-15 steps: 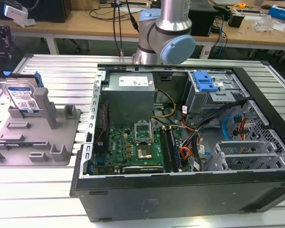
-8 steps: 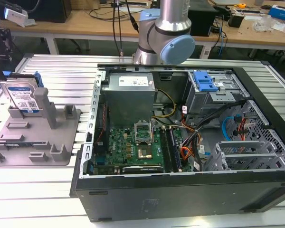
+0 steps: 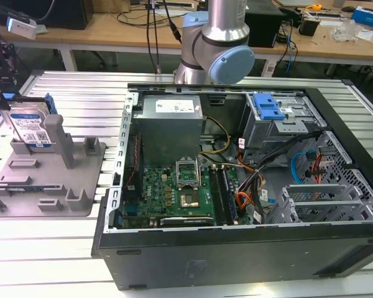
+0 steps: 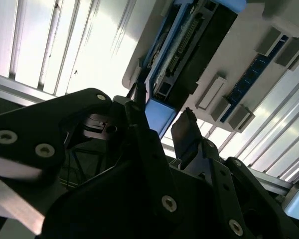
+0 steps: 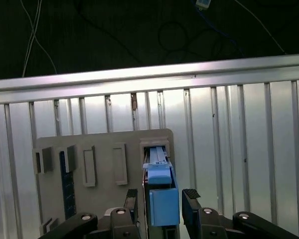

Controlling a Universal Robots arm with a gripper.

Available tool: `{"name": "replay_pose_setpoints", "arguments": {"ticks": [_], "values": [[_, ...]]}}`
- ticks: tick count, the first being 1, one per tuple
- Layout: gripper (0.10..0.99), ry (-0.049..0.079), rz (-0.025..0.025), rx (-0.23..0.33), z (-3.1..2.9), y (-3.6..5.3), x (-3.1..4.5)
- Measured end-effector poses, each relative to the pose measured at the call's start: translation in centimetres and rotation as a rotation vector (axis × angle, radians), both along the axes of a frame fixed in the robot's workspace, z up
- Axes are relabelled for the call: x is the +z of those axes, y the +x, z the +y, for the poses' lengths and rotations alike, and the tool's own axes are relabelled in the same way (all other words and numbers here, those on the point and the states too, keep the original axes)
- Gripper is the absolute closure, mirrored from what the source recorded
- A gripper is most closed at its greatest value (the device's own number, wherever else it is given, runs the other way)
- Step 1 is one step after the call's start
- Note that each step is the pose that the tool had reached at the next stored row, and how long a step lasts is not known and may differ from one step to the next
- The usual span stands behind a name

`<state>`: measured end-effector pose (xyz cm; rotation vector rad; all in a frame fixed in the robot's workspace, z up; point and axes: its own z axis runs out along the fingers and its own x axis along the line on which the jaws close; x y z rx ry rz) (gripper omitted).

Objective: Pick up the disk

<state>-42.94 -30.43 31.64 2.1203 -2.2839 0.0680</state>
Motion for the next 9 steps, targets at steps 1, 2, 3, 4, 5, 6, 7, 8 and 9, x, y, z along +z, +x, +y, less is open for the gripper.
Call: {"name": "replay_pose_setpoints", "arguments": {"ticks": [1, 2, 3, 4, 5, 6, 7, 8, 9], "values": [[0.604, 0.000, 0.0000, 0.000, 0.02, 0.00, -0.03], [0.604, 0.000, -0.0001, 0.000, 0.06, -0.01, -0.06], [0.604, 0.000, -0.0001, 0.001, 0.08, 0.00, -0.10], [0.604, 0.000, -0.0001, 0.001, 0.09, 0.00, -0.16], [0.604, 0.000, -0.0002, 0.001, 0.10, 0.00, -0.21], [0.604, 0.000, -0.0002, 0.001, 0.12, 0.00, -0.25], [0.604, 0.000, -0.0002, 0.001, 0.12, 0.00, -0.34], [0.604, 0.000, -0.0002, 0.001, 0.13, 0.00, -0.46], [0.604, 0.000, -0.0002, 0.001, 0.13, 0.00, -0.52]]}}
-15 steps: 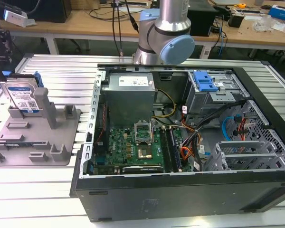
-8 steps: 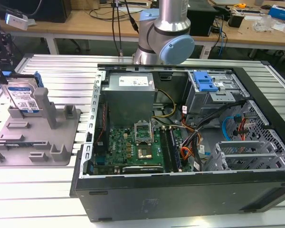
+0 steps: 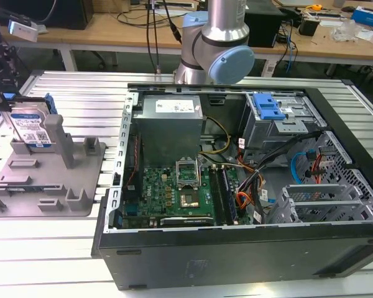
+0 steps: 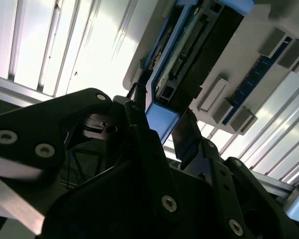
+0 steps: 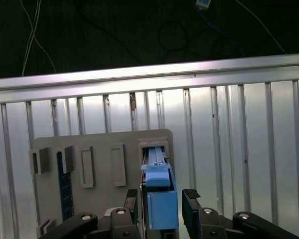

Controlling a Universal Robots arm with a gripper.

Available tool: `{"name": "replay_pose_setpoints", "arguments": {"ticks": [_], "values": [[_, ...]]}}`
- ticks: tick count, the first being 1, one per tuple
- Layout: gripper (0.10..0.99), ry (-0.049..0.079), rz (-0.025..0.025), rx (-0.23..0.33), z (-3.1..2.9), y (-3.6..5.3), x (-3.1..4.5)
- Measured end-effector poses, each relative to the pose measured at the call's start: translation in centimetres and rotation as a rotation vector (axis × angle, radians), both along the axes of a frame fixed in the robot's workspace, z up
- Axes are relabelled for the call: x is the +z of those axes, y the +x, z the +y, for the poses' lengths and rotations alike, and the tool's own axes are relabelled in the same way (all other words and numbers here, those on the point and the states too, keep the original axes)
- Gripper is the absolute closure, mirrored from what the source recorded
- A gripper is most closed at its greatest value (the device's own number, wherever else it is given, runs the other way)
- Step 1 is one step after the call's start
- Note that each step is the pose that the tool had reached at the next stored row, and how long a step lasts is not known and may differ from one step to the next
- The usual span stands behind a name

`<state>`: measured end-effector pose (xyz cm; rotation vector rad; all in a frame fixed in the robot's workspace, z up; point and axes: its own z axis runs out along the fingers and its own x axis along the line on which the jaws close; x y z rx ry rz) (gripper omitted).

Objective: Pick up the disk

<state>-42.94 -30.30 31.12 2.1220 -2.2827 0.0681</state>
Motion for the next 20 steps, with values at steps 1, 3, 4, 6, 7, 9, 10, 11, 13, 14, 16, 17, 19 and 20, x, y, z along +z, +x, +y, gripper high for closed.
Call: {"name": "replay_pose_setpoints", "arguments": {"ticks": [1, 3, 4, 6, 7, 9, 10, 11, 13, 14, 16, 17, 19, 20], "values": [[0.604, 0.000, 0.0000, 0.000, 0.00, 0.00, -0.06], [0.604, 0.000, 0.0000, 0.000, 0.00, 0.00, -0.19], [0.604, 0.000, 0.0000, 0.000, 0.00, 0.00, -0.28], [0.604, 0.000, 0.0000, 0.000, 0.00, 0.00, -0.40], [0.604, 0.000, 0.0000, 0.000, 0.00, 0.00, -0.48], [0.604, 0.000, 0.0000, 0.000, 0.00, 0.00, -0.65], [0.604, 0.000, -0.0001, 0.000, 0.00, 0.00, -0.72], [0.604, 0.000, 0.0000, 0.000, 0.00, 0.00, -0.83], [0.604, 0.000, 0.0001, 0.000, 0.00, 0.00, -0.97], [0.604, 0.000, 0.0002, 0.000, 0.00, 0.00, -1.00], [0.604, 0.000, 0.0000, 0.000, 0.00, 0.00, -1.10], [0.604, 0.000, 0.0001, 0.000, 0.00, 0.00, -1.13], [0.604, 0.000, 0.0001, 0.000, 0.00, 0.00, -1.18], [0.604, 0.000, 0.0000, 0.000, 0.00, 0.00, -1.23]]}}
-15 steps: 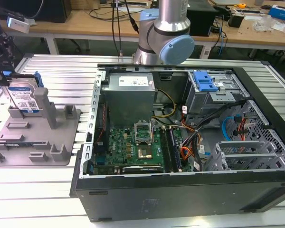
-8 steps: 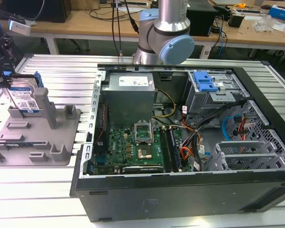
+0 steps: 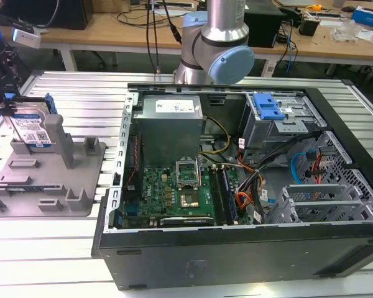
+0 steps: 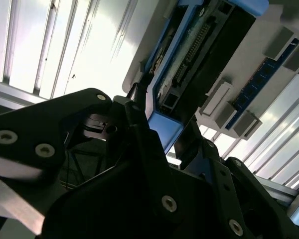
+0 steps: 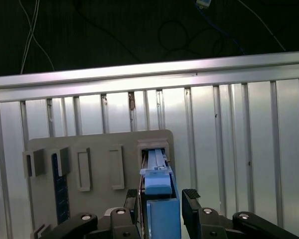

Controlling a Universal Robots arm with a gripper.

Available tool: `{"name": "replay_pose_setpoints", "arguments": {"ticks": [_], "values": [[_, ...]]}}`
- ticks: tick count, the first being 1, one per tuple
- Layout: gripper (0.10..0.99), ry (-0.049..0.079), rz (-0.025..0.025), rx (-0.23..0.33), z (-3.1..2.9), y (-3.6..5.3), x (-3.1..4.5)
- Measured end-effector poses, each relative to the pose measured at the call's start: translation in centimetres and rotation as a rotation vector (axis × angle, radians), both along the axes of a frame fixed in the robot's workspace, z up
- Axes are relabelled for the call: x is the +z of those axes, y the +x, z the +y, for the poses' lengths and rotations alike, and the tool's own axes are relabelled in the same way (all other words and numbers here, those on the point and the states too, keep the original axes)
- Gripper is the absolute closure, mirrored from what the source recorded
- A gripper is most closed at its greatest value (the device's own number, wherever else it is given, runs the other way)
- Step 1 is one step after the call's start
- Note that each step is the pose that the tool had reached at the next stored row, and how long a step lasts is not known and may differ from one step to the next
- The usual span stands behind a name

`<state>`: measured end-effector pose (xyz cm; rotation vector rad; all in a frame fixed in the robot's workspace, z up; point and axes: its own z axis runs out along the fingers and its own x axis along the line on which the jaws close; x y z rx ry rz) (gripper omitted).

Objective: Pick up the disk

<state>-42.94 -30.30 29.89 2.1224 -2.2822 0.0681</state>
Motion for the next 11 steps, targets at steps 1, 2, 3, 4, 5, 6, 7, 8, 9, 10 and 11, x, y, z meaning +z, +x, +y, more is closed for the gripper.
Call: {"name": "replay_pose_setpoints", "arguments": {"ticks": [1, 2, 3, 4, 5, 6, 7, 8, 9, 10, 11], "values": [[0.616, 0.000, 0.0001, 0.000, 0.00, 0.00, -0.03], [0.616, 0.000, 0.0001, 0.000, 0.00, 0.00, -0.05], [0.690, 0.000, 0.0000, 0.000, 0.00, 0.00, -0.08], [0.690, 0.000, 0.0000, 0.000, 0.00, 0.00, -0.09], [0.690, 0.000, 0.0000, 0.000, 0.00, 0.00, -0.10], [0.690, 0.000, 0.0000, 0.000, 0.00, 0.00, -0.12], [0.690, 0.000, 0.0000, 0.000, -0.02, 0.00, -0.14], [0.706, 0.000, 0.0000, 0.000, -0.03, 0.00, -0.15], [0.706, 0.000, -0.0001, 0.000, -0.04, 0.00, -0.16], [0.718, 0.000, -0.0001, 0.000, -0.06, 0.01, -0.17], [0.718, 0.000, -0.0001, 0.000, -0.09, 0.01, -0.18]]}}
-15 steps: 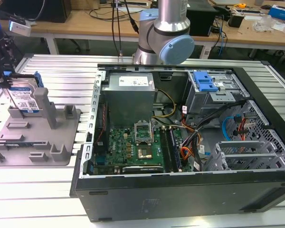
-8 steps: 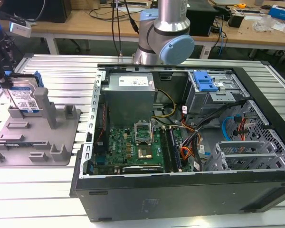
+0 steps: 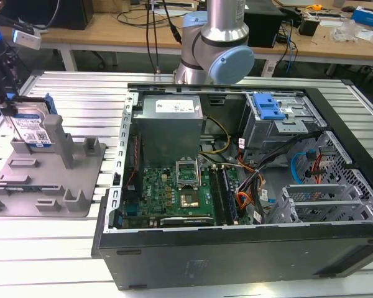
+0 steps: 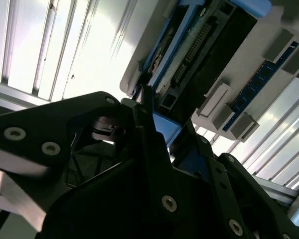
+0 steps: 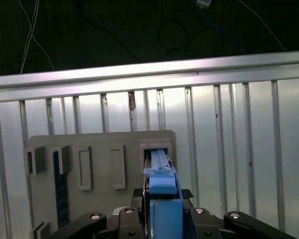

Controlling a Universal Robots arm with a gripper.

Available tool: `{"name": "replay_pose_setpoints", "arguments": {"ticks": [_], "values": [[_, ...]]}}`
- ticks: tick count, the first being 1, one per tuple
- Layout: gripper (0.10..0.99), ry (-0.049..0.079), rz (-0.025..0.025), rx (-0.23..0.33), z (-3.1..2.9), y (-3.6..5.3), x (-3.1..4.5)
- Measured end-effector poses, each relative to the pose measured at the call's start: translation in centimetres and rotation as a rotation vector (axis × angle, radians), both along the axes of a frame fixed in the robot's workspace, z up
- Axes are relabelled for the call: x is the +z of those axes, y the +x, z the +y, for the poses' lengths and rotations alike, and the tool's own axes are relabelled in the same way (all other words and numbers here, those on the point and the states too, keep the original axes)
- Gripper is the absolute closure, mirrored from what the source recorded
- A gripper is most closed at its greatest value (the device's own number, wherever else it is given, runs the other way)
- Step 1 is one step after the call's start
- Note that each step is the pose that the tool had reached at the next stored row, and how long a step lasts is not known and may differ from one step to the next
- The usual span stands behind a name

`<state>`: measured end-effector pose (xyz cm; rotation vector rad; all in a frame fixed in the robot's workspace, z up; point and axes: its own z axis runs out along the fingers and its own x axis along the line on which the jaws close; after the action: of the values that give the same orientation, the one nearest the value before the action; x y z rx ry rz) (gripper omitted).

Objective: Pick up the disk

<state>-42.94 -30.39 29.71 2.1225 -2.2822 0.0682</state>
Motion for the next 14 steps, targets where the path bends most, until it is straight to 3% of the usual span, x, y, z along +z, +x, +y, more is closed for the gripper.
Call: {"name": "replay_pose_setpoints", "arguments": {"ticks": [14], "values": [[0.718, 0.000, -0.0003, 0.003, -0.03, -0.01, 0.13]]}}
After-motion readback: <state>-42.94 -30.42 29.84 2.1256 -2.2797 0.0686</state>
